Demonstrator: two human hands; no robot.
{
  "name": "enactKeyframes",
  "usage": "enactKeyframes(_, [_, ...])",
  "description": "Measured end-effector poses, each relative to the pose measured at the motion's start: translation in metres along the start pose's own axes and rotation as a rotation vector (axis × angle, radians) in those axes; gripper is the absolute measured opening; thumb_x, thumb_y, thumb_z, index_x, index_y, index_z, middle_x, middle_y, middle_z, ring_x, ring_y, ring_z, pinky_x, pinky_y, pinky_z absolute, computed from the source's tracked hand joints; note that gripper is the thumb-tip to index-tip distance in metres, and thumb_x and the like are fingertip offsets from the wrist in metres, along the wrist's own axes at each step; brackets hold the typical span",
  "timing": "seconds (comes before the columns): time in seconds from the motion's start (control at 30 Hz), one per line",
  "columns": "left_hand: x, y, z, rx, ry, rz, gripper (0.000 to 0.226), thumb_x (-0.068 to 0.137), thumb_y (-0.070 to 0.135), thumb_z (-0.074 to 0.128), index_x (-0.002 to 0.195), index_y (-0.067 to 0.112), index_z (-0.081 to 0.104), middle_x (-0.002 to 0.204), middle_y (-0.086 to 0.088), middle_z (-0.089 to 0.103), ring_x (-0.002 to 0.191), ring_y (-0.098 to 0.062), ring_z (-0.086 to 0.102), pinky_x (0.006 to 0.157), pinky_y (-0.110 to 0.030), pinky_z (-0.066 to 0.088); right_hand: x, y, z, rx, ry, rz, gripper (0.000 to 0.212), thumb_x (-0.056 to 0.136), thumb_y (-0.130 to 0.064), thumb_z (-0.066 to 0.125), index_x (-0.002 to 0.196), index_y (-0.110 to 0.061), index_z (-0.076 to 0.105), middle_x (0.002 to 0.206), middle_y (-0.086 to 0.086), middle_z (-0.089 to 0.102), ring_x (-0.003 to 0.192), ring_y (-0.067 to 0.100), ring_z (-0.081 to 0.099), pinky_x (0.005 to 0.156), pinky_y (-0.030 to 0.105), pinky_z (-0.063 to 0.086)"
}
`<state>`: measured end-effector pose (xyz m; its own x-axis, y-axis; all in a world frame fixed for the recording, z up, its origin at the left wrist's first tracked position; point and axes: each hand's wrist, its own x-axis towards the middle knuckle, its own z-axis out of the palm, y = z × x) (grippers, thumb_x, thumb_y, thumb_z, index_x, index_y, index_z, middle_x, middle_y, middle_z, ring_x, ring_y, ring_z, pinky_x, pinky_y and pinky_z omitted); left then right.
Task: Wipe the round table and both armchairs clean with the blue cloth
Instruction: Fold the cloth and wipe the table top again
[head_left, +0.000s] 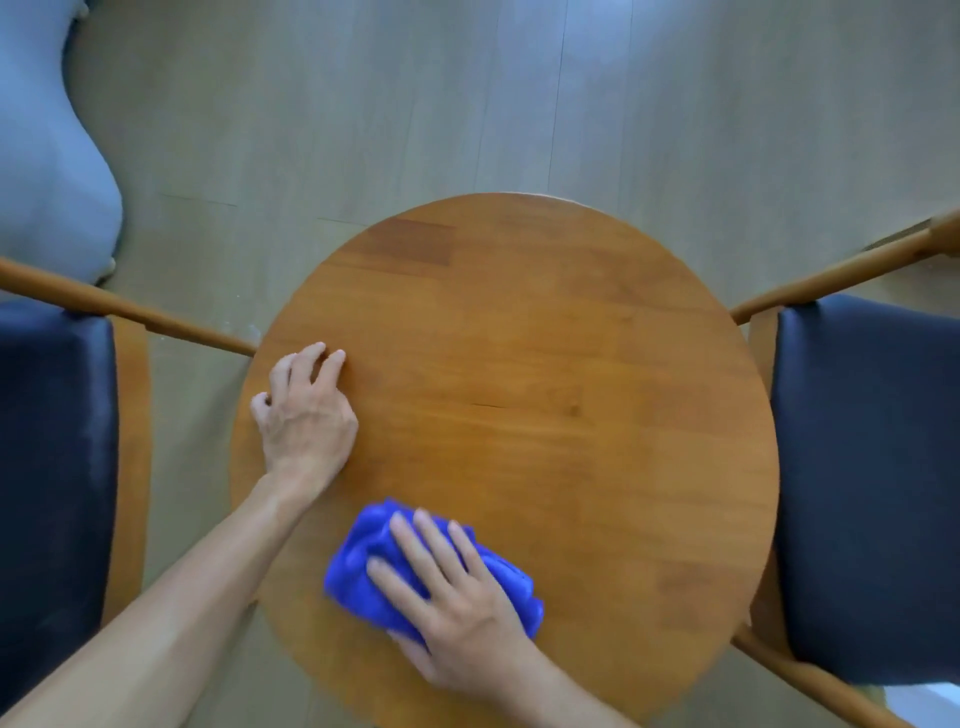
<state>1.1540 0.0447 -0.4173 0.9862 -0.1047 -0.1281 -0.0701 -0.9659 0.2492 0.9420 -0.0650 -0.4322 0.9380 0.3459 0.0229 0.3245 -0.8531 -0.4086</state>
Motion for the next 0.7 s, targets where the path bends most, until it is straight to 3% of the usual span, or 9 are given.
enactKeyframes(0.07, [-0.004, 0.004, 0.001, 0.052, -0.033, 0.019, 0.046, 0.083, 0.005, 0.057, 0.129, 0.011, 0.057, 0.141, -0.01, 0.047, 0.13, -0.032, 0.039, 0.094, -0.057, 0.036, -0.014, 0.043, -0.017, -0.017, -0.121, -0.301, 0.05, 0.092, -0.039, 0.051, 0.14, -0.025, 0.048, 0.156, 0.01, 0.03, 0.144, 0.03, 0.027, 0.112, 0.049, 0.03])
enactKeyframes(0.13, [-0.004, 0.005, 0.002, 0.088, -0.072, 0.021, 0.048, 0.082, 0.005, 0.059, 0.13, 0.008, 0.055, 0.142, -0.013, 0.046, 0.129, -0.035, 0.039, 0.093, -0.06, 0.037, 0.001, 0.1, -0.041, -0.05, -0.106, -0.343, 0.053, 0.088, -0.037, 0.057, 0.139, -0.024, 0.05, 0.154, 0.01, 0.032, 0.143, 0.028, 0.03, 0.113, 0.047, 0.03])
enactKeyframes(0.17, [-0.004, 0.004, 0.002, 0.101, -0.088, 0.027, 0.049, 0.082, 0.004, 0.059, 0.13, 0.007, 0.055, 0.142, -0.013, 0.046, 0.129, -0.036, 0.038, 0.092, -0.06, 0.037, 0.014, 0.128, -0.053, -0.069, -0.051, -0.219, 0.054, 0.087, -0.036, 0.06, 0.138, -0.021, 0.052, 0.153, 0.011, 0.035, 0.141, 0.029, 0.033, 0.111, 0.047, 0.033])
enactKeyframes(0.3, [-0.003, -0.001, -0.002, 0.108, -0.135, 0.052, 0.051, 0.085, 0.005, 0.056, 0.136, 0.009, 0.05, 0.146, -0.012, 0.041, 0.133, -0.035, 0.034, 0.095, -0.062, 0.036, 0.08, 0.22, -0.097, -0.074, 0.29, 0.616, 0.058, 0.088, -0.031, 0.065, 0.14, -0.012, 0.049, 0.152, 0.016, 0.033, 0.139, 0.034, 0.035, 0.109, 0.049, 0.034])
enactKeyframes(0.37, [-0.003, -0.003, -0.004, 0.096, -0.149, 0.041, 0.052, 0.086, 0.004, 0.054, 0.137, 0.012, 0.049, 0.147, -0.008, 0.04, 0.134, -0.031, 0.032, 0.095, -0.062, 0.037, 0.112, 0.224, -0.101, -0.054, 0.403, 0.969, 0.061, 0.093, -0.036, 0.055, 0.147, -0.015, 0.037, 0.157, 0.014, 0.023, 0.143, 0.031, 0.026, 0.112, 0.046, 0.028])
enactKeyframes(0.4, [-0.001, -0.003, -0.006, 0.094, -0.144, 0.041, 0.052, 0.084, 0.002, 0.054, 0.135, 0.014, 0.051, 0.146, -0.006, 0.042, 0.132, -0.029, 0.033, 0.091, -0.061, 0.04, 0.124, 0.209, -0.094, -0.062, 0.423, 1.04, 0.061, 0.094, -0.038, 0.051, 0.148, -0.016, 0.034, 0.158, 0.013, 0.02, 0.144, 0.031, 0.023, 0.113, 0.045, 0.026])
enactKeyframes(0.47, [0.004, -0.005, -0.012, 0.09, -0.138, 0.057, 0.055, 0.079, -0.003, 0.054, 0.131, 0.017, 0.056, 0.14, -0.002, 0.047, 0.126, -0.026, 0.038, 0.078, -0.055, 0.046, 0.128, 0.147, -0.065, -0.078, 0.419, 0.902, 0.061, 0.091, -0.038, 0.052, 0.146, -0.015, 0.038, 0.157, 0.014, 0.023, 0.144, 0.033, 0.025, 0.113, 0.047, 0.027])
enactKeyframes(0.6, [0.018, -0.015, -0.023, 0.077, -0.176, 0.07, 0.061, 0.077, -0.004, 0.052, 0.131, 0.025, 0.057, 0.137, 0.006, 0.048, 0.121, -0.021, 0.039, 0.072, -0.041, 0.045, 0.057, -0.021, 0.009, -0.022, 0.13, 0.16, 0.059, 0.084, -0.038, 0.055, 0.14, -0.021, 0.048, 0.156, 0.014, 0.027, 0.145, 0.035, 0.023, 0.109, 0.052, 0.033])
enactKeyframes(0.7, [0.019, -0.02, -0.027, 0.118, -0.23, 0.081, 0.068, 0.079, -0.003, 0.049, 0.137, 0.032, 0.049, 0.144, 0.013, 0.04, 0.127, -0.014, 0.032, 0.075, -0.037, 0.045, 0.022, -0.029, 0.015, -0.114, -0.173, -0.341, 0.046, 0.096, -0.038, 0.038, 0.141, -0.03, 0.042, 0.157, 0.008, 0.026, 0.145, 0.031, 0.023, 0.117, 0.049, 0.022])
